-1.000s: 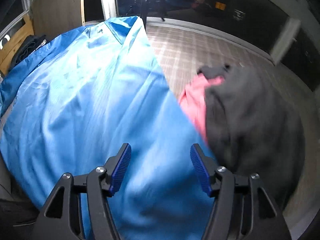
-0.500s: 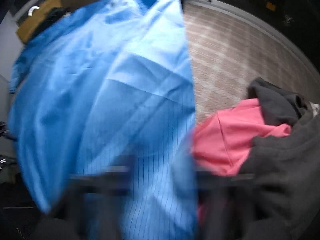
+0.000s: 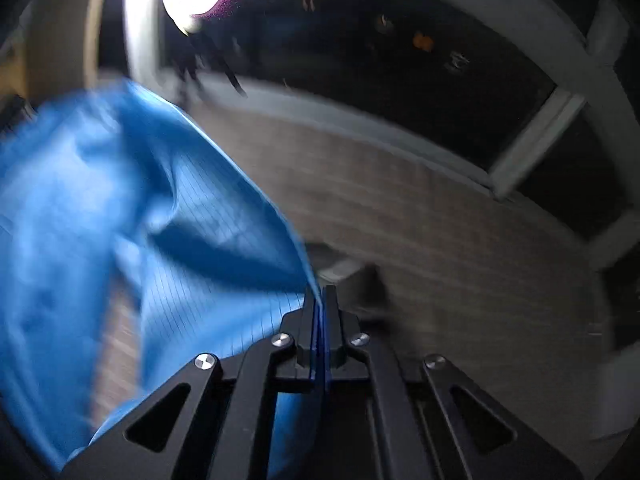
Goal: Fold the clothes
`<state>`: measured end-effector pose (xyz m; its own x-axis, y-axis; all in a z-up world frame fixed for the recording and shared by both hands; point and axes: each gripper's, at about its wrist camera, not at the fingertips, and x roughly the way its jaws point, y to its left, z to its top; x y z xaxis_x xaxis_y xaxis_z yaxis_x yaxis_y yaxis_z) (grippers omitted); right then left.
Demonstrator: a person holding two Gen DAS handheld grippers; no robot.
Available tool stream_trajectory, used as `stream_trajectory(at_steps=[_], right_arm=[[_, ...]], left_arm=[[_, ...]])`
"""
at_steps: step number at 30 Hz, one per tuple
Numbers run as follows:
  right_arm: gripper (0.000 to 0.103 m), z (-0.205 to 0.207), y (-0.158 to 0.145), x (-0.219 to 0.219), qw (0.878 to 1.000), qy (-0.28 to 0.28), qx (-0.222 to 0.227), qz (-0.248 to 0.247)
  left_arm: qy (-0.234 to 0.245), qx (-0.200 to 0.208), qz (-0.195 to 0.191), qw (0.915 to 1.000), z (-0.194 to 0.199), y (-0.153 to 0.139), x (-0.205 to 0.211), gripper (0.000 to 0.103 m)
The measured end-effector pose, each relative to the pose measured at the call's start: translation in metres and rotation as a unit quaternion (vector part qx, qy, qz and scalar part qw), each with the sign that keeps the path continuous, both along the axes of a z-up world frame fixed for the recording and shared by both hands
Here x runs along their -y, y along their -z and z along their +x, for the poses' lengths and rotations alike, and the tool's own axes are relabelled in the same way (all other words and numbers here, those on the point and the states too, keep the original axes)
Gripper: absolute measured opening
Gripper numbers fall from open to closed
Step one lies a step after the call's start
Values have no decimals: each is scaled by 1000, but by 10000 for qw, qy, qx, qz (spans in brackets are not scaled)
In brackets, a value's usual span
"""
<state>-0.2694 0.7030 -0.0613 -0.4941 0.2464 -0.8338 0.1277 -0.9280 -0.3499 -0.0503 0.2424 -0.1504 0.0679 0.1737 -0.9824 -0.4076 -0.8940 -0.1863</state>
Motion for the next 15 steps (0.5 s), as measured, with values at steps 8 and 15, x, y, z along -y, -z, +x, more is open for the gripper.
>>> stream_trajectory(at_steps=[8, 15], right_arm=[[46, 65, -41, 63, 9844, -780, -808, -1353], [46, 21, 22, 118, 9798, -1307, 110, -1508]], left_arm=[[52, 21, -85, 9999, 4, -6, -13, 67], [-68, -37, -13, 10000, 17, -17, -18, 67]])
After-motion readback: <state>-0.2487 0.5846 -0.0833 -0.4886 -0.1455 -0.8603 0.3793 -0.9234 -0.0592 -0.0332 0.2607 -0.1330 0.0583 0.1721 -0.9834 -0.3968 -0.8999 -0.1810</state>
